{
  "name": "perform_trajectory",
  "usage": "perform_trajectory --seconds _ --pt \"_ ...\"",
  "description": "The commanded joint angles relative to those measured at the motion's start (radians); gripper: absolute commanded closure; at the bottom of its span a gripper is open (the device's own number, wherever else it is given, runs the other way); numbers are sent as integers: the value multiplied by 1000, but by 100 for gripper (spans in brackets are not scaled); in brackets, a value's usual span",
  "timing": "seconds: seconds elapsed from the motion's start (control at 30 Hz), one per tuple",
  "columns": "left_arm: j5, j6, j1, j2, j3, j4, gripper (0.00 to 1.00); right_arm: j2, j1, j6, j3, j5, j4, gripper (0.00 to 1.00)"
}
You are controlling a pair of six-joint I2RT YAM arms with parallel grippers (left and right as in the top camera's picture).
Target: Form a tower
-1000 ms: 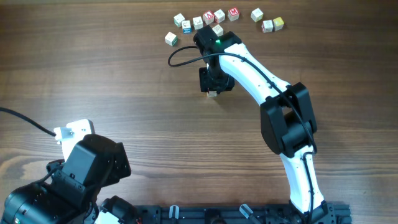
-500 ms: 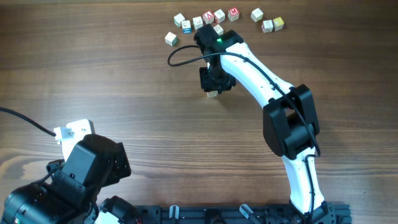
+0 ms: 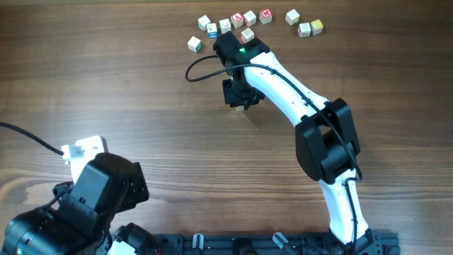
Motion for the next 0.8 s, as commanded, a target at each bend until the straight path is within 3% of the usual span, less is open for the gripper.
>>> perform_trajectory --seconds 0.0,0.13,0.37,0.4,0.5,0.57,0.77 --pt "-2 -10 5 -1 -1 2 0 -34 2 -3 24 48 6 52" --pt "-2 -10 5 -1 -1 2 0 -34 1 -6 24 66 24 46" --pt "-2 -10 5 -1 -1 2 0 -34 3 -7 23 55 24 44" --pt "-2 -10 5 -1 -1 2 0 -34 3 -28 23 55 25 41" --pt "-2 -10 5 -1 -1 2 0 -34 3 -154 24 55 27 12" --pt "-2 -10 5 -1 -1 2 0 -40 2 -226 33 55 32 0" --pt "-2 -10 5 -1 -1 2 0 -83 1 -479 173 27 15 0"
